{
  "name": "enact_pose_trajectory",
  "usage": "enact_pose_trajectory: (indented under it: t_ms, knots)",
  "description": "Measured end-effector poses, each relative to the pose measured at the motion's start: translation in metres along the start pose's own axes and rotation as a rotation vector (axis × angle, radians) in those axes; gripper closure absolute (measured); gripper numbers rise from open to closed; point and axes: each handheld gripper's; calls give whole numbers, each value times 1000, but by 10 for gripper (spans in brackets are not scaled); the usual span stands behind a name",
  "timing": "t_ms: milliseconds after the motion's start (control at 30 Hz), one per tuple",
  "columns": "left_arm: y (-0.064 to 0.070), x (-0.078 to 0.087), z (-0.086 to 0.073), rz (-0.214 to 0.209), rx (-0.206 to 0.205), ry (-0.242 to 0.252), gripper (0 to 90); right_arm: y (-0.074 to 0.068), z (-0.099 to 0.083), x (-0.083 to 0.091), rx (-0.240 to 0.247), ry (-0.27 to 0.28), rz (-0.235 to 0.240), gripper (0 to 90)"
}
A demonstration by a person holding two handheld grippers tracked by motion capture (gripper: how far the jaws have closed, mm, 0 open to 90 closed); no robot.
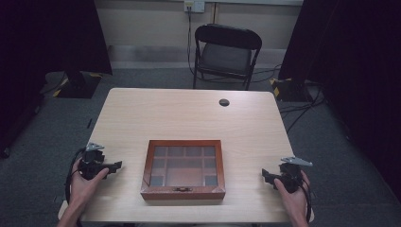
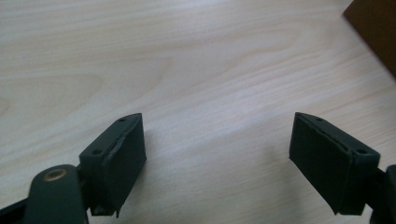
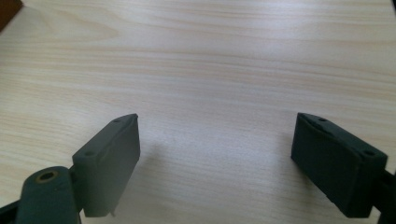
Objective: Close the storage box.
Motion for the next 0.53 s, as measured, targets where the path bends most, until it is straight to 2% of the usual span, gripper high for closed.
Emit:
enact_pose_trajectory:
  t_ms: [100, 133, 200, 300, 533]
  knots:
    - [3, -2, -2, 37, -32, 2, 157, -4, -2, -3, 30, 5, -51, 129]
    - [4, -3, -4, 52, -42, 17, 155, -4, -3, -4, 30, 22, -53, 120]
    - [5, -4, -9, 56, -30, 64, 145, -4, -5, -4, 29, 32, -52, 119]
    - [4, -7, -12, 62, -26, 107, 103, -4, -5, -4, 28, 32, -52, 119]
    - [4, -9, -11, 57, -20, 104, 80, -4, -5, -4, 28, 31, -54, 118]
Point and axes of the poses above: each handheld gripper's, and its own axes: x roughly backward along the jaws, z roughly out of its top, y roughly to its right, and after that the axes turned 5 degrees about -y, right-handed
